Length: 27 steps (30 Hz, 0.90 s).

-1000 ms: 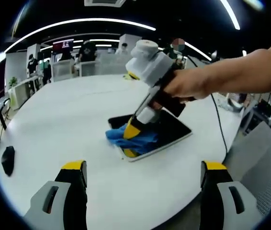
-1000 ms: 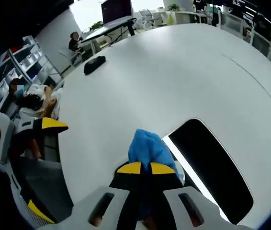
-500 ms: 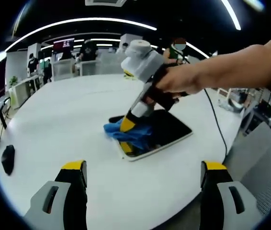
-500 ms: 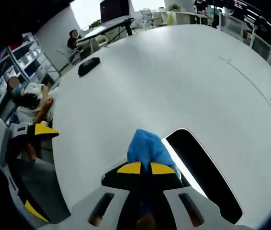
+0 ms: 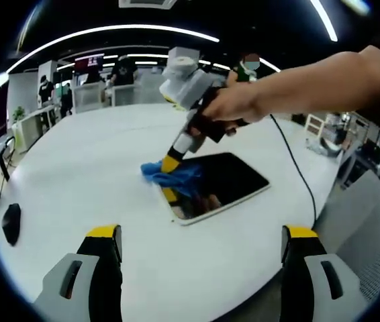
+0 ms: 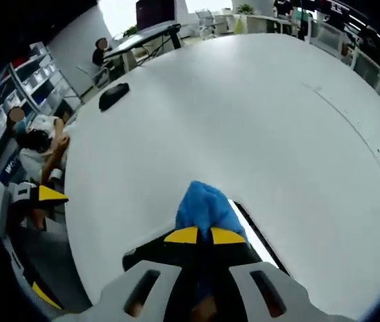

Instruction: Wipe the mirror surface with the cleaning cloth until all visible marks leave the cleaned area.

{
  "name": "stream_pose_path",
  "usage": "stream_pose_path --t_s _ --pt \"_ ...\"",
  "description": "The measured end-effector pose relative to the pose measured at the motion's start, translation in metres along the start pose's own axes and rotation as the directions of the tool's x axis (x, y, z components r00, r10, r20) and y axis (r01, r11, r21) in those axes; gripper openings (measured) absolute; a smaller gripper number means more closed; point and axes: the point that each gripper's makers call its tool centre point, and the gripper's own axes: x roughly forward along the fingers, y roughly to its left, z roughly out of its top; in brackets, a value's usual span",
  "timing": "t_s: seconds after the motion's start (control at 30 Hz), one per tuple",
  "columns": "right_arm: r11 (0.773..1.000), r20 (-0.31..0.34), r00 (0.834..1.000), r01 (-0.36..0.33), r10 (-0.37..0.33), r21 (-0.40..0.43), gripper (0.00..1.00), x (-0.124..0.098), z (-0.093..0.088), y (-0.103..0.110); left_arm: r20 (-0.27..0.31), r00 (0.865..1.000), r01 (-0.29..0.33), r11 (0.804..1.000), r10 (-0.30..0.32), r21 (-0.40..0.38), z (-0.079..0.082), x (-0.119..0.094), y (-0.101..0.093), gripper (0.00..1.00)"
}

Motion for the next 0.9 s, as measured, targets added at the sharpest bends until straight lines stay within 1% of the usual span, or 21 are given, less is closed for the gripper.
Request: stream_pose_path --t_s 0.1,0.17,0.2,0.23,0.27,0.37,0.5,0.7,0.9 --pt "1.0 -0.003 1.0 0.004 -0.004 0.005 0.0 0.001 0.005 -0.006 -0.001 1.0 0.001 1.0 -0.001 -0.002 -0.001 0.0 0.0 0.99" --pt "1.0 -0.005 1.0 0.005 -0.005 0.012 0.0 0.002 0.005 -0.007 -0.002 1.0 0.0 1.0 0.0 -0.003 -0.001 0.0 0.0 0.99" --pt "1.0 -0.007 1.0 0.008 -0.008 0.008 0.0 0.003 0.009 -0.013 -0.003 1.0 0.001 1.0 -0.001 -0.003 -0.001 0.0 0.0 0.99" --pt "1.0 -0.009 1.0 0.008 -0.008 0.007 0.0 0.004 0.011 -0.015 -0.004 1.0 0.001 1.0 -0.001 -0.003 -0.001 0.0 0.0 0.99" --pt "1.0 -0.011 1.0 0.011 -0.011 0.005 0.0 0.003 0.008 -0.013 -0.004 1.0 0.001 1.0 -0.001 -0.002 -0.001 0.0 0.001 0.99" --pt "1.0 -0.015 1.0 0.013 -0.013 0.0 0.0 0.004 0.01 -0.016 -0.006 1.0 0.002 1.0 -0.002 -0.002 -0.002 0.0 0.0 0.99" --pt "1.0 -0.02 1.0 0.009 -0.008 0.006 0.0 0.001 0.01 -0.015 -0.007 1.0 0.001 1.0 -0.001 0.0 -0.002 0.0 0.001 0.99" --pt "1.0 -0.022 1.0 0.004 -0.004 0.005 0.0 0.003 0.011 -0.019 -0.005 1.0 -0.004 1.0 0.004 -0.001 -0.002 0.0 0.002 0.99" --pt "1.0 -0.023 1.0 0.005 -0.004 0.003 0.0 0.0 0.009 -0.017 -0.009 1.0 -0.005 1.0 0.005 0.0 -0.002 0.0 0.002 0.98"
